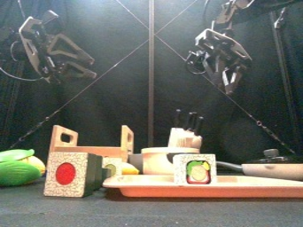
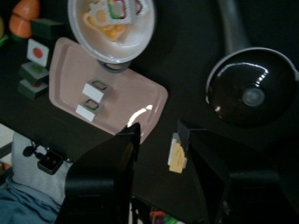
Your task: Grab sushi piece
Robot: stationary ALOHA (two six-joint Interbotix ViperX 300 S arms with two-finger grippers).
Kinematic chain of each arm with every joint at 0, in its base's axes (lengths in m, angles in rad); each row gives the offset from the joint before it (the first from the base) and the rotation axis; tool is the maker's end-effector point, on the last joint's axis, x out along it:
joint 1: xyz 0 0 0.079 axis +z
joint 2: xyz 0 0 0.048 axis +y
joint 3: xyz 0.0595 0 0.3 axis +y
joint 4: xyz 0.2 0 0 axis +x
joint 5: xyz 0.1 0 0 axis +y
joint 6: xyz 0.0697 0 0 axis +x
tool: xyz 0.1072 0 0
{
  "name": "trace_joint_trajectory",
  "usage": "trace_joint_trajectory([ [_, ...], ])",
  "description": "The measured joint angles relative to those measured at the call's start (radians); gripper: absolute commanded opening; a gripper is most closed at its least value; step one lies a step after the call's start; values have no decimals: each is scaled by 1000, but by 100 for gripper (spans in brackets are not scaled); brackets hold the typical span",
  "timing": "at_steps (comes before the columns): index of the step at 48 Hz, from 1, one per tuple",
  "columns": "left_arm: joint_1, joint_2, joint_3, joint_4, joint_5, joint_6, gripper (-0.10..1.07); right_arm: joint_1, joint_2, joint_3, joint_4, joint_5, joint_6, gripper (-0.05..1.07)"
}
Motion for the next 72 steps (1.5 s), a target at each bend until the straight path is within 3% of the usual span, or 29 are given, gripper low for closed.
trace_joint_trajectory([
  [10,0,0,14,0,0,0,84,140,-92,201,-239,-586,3,78],
  [13,-2,0,15,-3,0,0,84,153,-92,235,-290,-699,5,78],
  [17,-2,0,17,0,0,0,84,153,-91,253,-324,-769,5,78],
  [34,0,0,29,5,0,3,84,176,0,268,-526,-807,3,78],
  [59,-2,-2,52,17,2,3,84,268,172,256,-560,-807,5,78],
  [66,-2,-2,52,17,0,2,84,296,267,206,-557,-773,5,79],
  [72,0,-3,54,15,0,2,84,314,337,137,-558,-673,0,79],
])
